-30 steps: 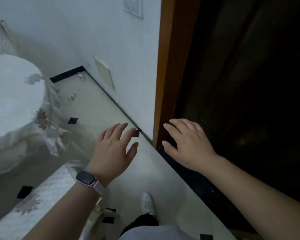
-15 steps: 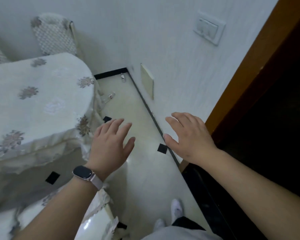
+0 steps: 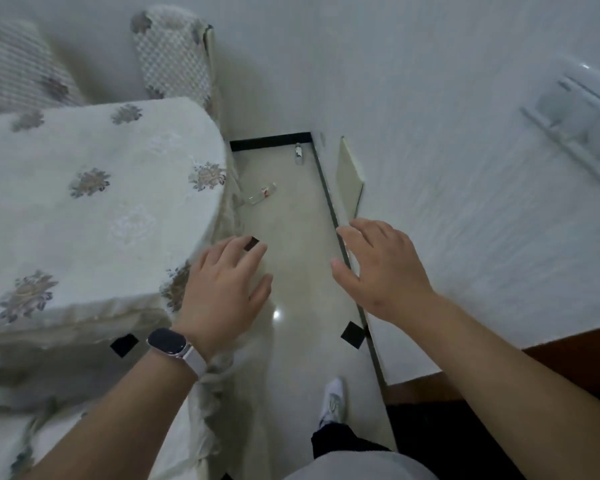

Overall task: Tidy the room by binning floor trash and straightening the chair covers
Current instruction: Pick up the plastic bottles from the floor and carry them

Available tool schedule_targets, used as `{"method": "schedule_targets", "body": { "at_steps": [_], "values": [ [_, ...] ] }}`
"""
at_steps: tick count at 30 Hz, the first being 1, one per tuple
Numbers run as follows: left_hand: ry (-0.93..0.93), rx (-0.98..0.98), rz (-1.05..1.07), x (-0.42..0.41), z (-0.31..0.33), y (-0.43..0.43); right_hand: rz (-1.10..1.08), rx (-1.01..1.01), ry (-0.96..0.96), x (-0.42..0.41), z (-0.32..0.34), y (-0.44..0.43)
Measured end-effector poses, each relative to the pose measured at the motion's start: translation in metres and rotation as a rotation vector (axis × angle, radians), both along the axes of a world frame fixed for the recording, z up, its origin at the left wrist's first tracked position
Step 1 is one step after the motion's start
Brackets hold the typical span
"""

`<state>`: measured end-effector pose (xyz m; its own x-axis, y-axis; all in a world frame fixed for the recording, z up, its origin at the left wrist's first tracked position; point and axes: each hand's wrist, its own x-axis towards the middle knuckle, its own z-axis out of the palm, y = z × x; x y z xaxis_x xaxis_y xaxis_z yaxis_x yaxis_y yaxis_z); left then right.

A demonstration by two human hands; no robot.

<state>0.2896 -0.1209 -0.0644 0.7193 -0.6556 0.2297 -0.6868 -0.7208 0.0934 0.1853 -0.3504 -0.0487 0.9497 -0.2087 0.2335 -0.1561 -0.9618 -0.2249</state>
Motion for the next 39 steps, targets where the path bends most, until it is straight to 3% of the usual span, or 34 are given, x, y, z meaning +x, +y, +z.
{"method": "schedule_targets", "body": {
  "at_steps": [13,20,30,39],
  "values": [
    [0.000,0.038,0.013,0.118,0.026,-0.099,-0.019,0.108,-0.049,0.129,0.013,-0.101],
    [0.021,0.022,0.007,0.201,0.008,-0.132,-0.020,0.097,0.037,0.198,-0.007,-0.132],
    [0.021,-0.042,-0.004,0.387,-0.019,-0.178,-0.018,0.003,0.186,0.365,-0.011,-0.171],
    [0.061,-0.063,0.000,0.522,-0.016,-0.198,-0.028,-0.032,0.137,0.497,-0.006,-0.191]
  ]
}}
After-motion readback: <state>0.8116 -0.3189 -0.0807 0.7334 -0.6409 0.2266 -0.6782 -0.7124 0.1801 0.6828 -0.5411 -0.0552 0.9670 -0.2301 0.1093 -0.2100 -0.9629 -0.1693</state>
